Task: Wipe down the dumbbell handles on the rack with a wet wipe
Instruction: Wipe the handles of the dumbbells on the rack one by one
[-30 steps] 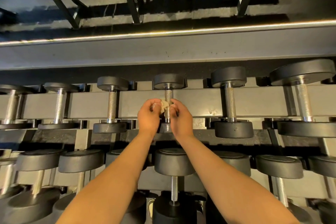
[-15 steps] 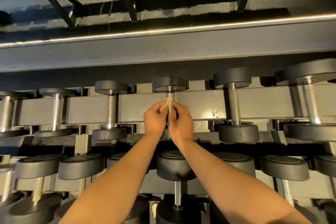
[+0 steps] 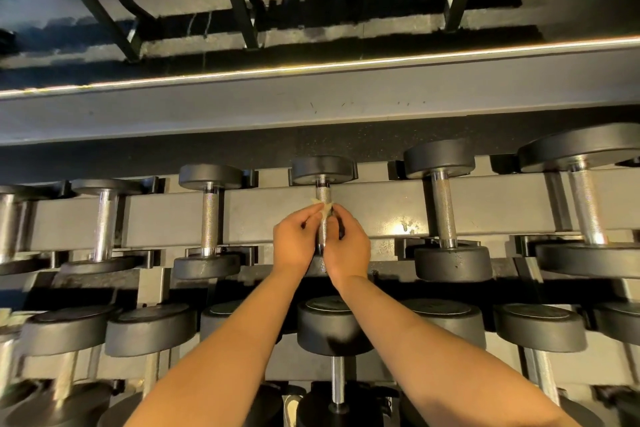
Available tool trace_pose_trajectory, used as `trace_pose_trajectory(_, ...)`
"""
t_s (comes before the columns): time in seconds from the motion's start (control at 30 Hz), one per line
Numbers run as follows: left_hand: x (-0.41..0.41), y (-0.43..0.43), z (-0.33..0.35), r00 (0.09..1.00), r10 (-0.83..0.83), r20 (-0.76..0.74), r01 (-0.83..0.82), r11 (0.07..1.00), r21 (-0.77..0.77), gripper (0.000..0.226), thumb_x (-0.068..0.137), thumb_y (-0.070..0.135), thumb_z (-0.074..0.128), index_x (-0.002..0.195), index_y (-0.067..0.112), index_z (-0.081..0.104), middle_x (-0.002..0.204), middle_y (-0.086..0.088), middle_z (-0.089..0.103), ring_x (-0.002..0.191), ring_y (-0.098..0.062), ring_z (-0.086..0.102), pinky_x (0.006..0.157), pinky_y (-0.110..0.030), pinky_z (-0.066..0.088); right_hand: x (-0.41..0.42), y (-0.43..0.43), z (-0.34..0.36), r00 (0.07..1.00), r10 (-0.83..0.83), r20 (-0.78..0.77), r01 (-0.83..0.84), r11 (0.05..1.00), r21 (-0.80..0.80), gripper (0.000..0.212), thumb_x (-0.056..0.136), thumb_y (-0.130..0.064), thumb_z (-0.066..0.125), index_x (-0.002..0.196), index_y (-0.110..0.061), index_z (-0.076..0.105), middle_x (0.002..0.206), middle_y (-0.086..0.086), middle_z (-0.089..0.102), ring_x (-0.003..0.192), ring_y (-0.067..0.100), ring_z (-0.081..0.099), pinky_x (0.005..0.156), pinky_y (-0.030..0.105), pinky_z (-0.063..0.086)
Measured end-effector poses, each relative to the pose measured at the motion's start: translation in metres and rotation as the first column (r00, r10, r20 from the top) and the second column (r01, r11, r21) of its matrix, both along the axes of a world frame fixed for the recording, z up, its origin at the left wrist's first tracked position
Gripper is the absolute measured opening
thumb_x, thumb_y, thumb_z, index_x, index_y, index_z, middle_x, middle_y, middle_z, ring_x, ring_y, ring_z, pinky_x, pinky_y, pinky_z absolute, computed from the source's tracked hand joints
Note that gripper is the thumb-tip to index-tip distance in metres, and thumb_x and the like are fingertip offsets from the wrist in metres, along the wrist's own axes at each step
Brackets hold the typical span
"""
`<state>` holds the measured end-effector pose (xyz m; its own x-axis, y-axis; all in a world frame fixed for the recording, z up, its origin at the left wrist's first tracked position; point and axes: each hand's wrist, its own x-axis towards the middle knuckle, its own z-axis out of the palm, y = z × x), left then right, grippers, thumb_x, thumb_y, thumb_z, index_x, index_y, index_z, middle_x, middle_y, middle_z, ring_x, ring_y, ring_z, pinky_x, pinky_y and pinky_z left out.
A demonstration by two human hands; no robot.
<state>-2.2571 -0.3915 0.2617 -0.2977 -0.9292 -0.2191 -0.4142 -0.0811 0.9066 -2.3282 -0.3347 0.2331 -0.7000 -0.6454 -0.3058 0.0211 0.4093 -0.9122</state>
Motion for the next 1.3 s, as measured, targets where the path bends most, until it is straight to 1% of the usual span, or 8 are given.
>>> trace_pose_trajectory(0.2, -0.028, -0.029, 0.001, 0.997, 0.077, -0.023, -0.077, 0.996, -0.038, 0.025, 0.097, 0.012, 0.066, 0.121, 0.015, 0.074, 0.12, 0.002, 0.073, 0.109, -0.002, 0.066, 0.1, -0.016, 0.049, -0.003, 0.001, 0.005, 0.998, 0.034, -0.059, -0.034, 0.999, 0.006, 0.032, 0.105, -0.031, 0.044, 0.133, -0.033, 0.06, 0.12, -0.01, 0.066, 0.108, 0.008, 0.061, 0.097, 0.027, 0.049)
trace_pose_trajectory(0.4, -0.008, -0.004, -0.003, 0.998, 0.052, -0.025, -0.051, 0.999, 0.011, 0.023, 0.097, 0.012, 0.067, 0.117, 0.016, 0.076, 0.112, 0.005, 0.075, 0.102, 0.0, 0.069, 0.097, -0.027, 0.055, -0.002, 0.001, 0.005, 0.999, 0.04, -0.018, -0.04, 0.999, 0.015, 0.032, 0.104, -0.037, 0.046, 0.134, -0.039, 0.057, 0.125, -0.014, 0.064, 0.111, 0.004, 0.059, 0.101, 0.031, 0.051)
trace_pose_trajectory(0.5, 0.0, 0.001, -0.004, 1.0, 0.016, -0.011, -0.016, 1.0, -0.016, 0.022, 0.097, 0.012, 0.066, 0.116, 0.016, 0.076, 0.112, 0.005, 0.076, 0.102, 0.001, 0.069, 0.097, -0.026, 0.055, -0.001, 0.001, 0.005, 0.999, 0.038, -0.003, -0.038, 0.999, 0.012, 0.033, 0.104, -0.038, 0.047, 0.135, -0.041, 0.056, 0.127, -0.016, 0.063, 0.114, 0.004, 0.059, 0.102, 0.034, 0.051)
trace_pose_trajectory(0.63, -0.016, -0.02, 0.0, 0.996, 0.092, -0.013, -0.093, 0.994, -0.05, 0.025, 0.098, 0.011, 0.065, 0.121, 0.013, 0.074, 0.118, 0.0, 0.074, 0.105, 0.0, 0.067, 0.096, -0.015, 0.052, -0.002, 0.0, 0.006, 0.998, 0.044, -0.045, -0.044, 0.999, 0.007, 0.03, 0.104, -0.035, 0.046, 0.13, -0.041, 0.058, 0.118, -0.016, 0.065, 0.107, 0.006, 0.061, 0.096, 0.034, 0.053)
trace_pose_trajectory(0.73, -0.025, -0.022, -0.003, 0.996, 0.091, -0.009, -0.092, 0.994, -0.054, 0.026, 0.098, 0.01, 0.063, 0.122, 0.014, 0.073, 0.116, 0.001, 0.074, 0.103, -0.001, 0.068, 0.092, -0.014, 0.053, -0.002, 0.0, 0.009, 0.997, 0.046, -0.066, -0.044, 0.999, 0.022, 0.03, 0.104, -0.031, 0.046, 0.13, -0.037, 0.058, 0.119, -0.013, 0.066, 0.106, 0.008, 0.061, 0.095, 0.031, 0.052)
trace_pose_trajectory(0.87, -0.018, -0.009, -0.005, 0.994, 0.11, -0.022, -0.11, 0.994, -0.001, 0.025, 0.099, 0.009, 0.062, 0.117, 0.018, 0.076, 0.107, 0.008, 0.075, 0.092, 0.005, 0.068, 0.084, -0.013, 0.054, -0.003, 0.0, 0.008, 0.997, 0.047, -0.069, -0.044, 0.998, 0.038, 0.03, 0.104, -0.028, 0.045, 0.129, -0.037, 0.059, 0.12, -0.012, 0.065, 0.107, 0.009, 0.061, 0.095, 0.031, 0.052)
trace_pose_trajectory(1.23, 0.012, 0.019, -0.017, 0.995, 0.094, 0.022, -0.097, 0.978, 0.186, 0.019, 0.095, 0.013, 0.068, 0.107, 0.022, 0.079, 0.107, 0.007, 0.077, 0.104, -0.007, 0.07, 0.095, -0.025, 0.054, -0.002, 0.0, 0.008, 0.997, 0.032, -0.069, -0.032, 0.999, -0.006, 0.021, 0.102, -0.019, 0.049, 0.113, -0.026, 0.066, 0.11, -0.006, 0.066, 0.097, 0.011, 0.061, 0.088, 0.03, 0.053)
trace_pose_trajectory(1.3, 0.017, 0.023, -0.013, 0.995, 0.083, 0.051, -0.092, 0.97, 0.225, 0.019, 0.094, 0.011, 0.068, 0.106, 0.02, 0.08, 0.106, 0.005, 0.077, 0.104, -0.009, 0.07, 0.096, -0.025, 0.054, -0.003, 0.002, 0.011, 0.999, 0.028, -0.042, -0.029, 0.999, -0.019, 0.021, 0.101, -0.015, 0.051, 0.113, -0.021, 0.067, 0.114, -0.003, 0.064, 0.1, 0.01, 0.058, 0.088, 0.021, 0.05)
